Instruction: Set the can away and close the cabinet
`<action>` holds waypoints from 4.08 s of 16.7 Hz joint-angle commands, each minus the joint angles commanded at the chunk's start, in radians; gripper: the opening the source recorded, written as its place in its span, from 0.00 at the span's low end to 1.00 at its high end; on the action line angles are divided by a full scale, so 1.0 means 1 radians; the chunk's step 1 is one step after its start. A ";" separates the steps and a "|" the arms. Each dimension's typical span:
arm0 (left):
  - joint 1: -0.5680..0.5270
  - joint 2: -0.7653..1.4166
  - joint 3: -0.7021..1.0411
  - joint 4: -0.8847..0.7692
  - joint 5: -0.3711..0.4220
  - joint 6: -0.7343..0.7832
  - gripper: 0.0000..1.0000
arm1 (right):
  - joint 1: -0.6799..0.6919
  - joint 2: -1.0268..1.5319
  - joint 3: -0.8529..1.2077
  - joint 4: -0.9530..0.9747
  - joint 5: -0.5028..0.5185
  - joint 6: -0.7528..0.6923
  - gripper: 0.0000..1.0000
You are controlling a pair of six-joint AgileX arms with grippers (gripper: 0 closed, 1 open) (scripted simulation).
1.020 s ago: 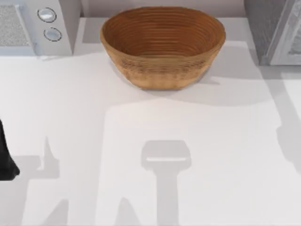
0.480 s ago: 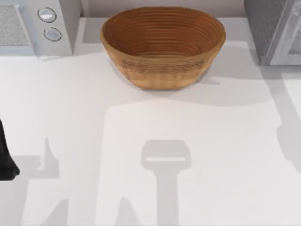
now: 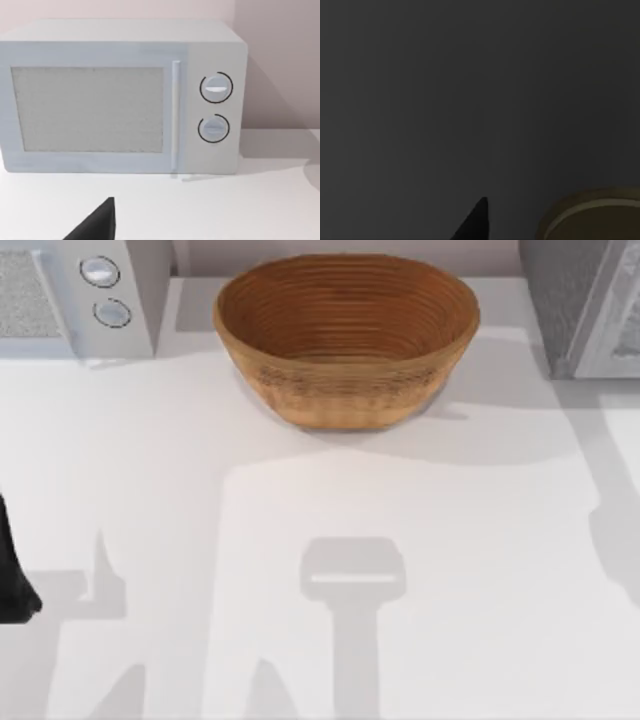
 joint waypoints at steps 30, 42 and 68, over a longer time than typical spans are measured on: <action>0.000 0.000 0.000 0.000 0.000 0.000 1.00 | -0.046 -1.082 -1.433 0.353 -0.065 -0.008 1.00; 0.000 0.000 0.000 0.000 0.000 0.000 1.00 | -0.089 -1.935 -2.565 0.630 -0.114 -0.016 1.00; 0.000 0.000 0.000 0.000 0.000 0.000 1.00 | -0.634 -1.275 -2.576 1.309 -0.653 -0.006 1.00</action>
